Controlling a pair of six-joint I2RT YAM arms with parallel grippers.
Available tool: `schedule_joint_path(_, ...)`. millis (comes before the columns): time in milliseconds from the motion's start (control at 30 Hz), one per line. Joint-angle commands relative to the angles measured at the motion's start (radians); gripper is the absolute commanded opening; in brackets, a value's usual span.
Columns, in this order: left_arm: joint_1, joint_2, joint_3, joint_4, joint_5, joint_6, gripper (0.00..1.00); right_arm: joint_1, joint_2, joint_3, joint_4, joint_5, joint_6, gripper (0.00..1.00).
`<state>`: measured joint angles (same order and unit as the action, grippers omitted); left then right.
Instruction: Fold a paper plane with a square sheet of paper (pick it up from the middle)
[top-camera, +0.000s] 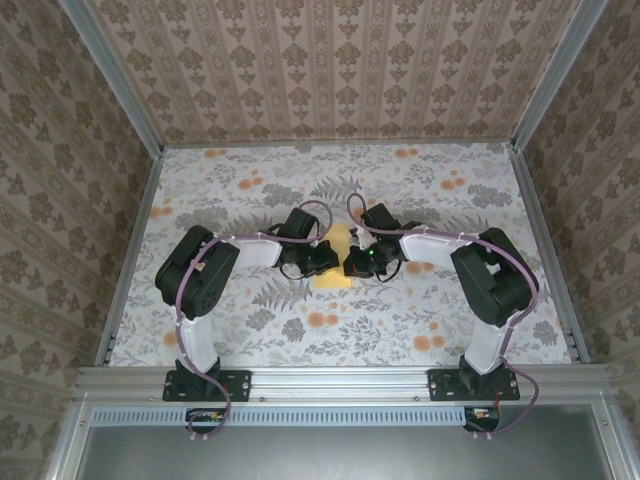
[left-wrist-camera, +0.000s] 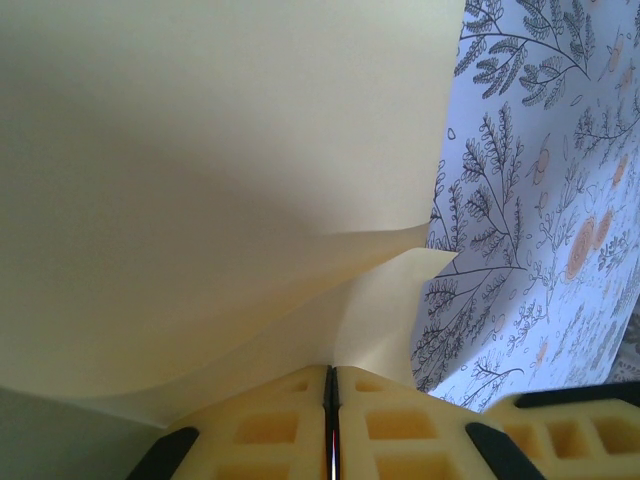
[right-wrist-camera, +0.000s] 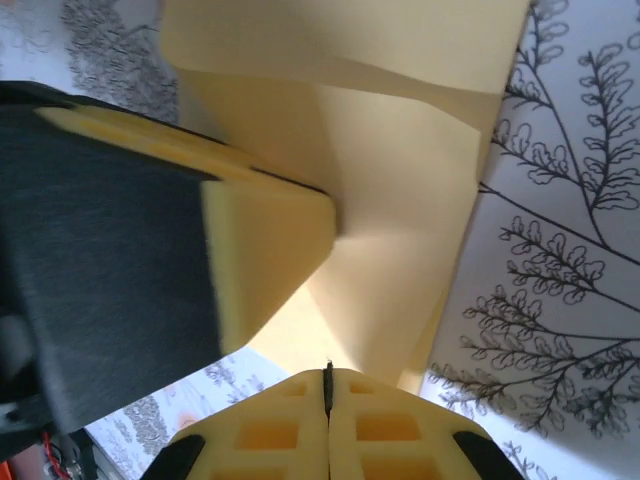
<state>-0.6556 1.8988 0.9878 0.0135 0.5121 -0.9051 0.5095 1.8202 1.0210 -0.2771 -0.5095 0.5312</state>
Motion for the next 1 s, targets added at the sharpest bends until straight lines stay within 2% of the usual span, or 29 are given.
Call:
schedule_joint_path(0, 0.005, 0.011, -0.014, -0.037, -0.029, 0.013, 0.11, 0.006, 0.031, 0.019, -0.015, -0.009, 0.005, 0.06)
schedule_joint_path(267, 0.002, -0.026, 0.014, 0.016, -0.002, 0.045, 0.14, 0.006, 0.049, 0.015, -0.048, 0.061, -0.006, 0.06)
schedule_joint_path(533, -0.018, -0.076, -0.034, 0.102, 0.012, 0.044, 0.18, 0.006, 0.057, 0.016, -0.057, 0.081, -0.005, 0.06)
schedule_joint_path(967, -0.044, -0.034, -0.060, 0.084, -0.005, 0.023, 0.09, 0.007, 0.053, 0.014, -0.059, 0.082, -0.004, 0.06)
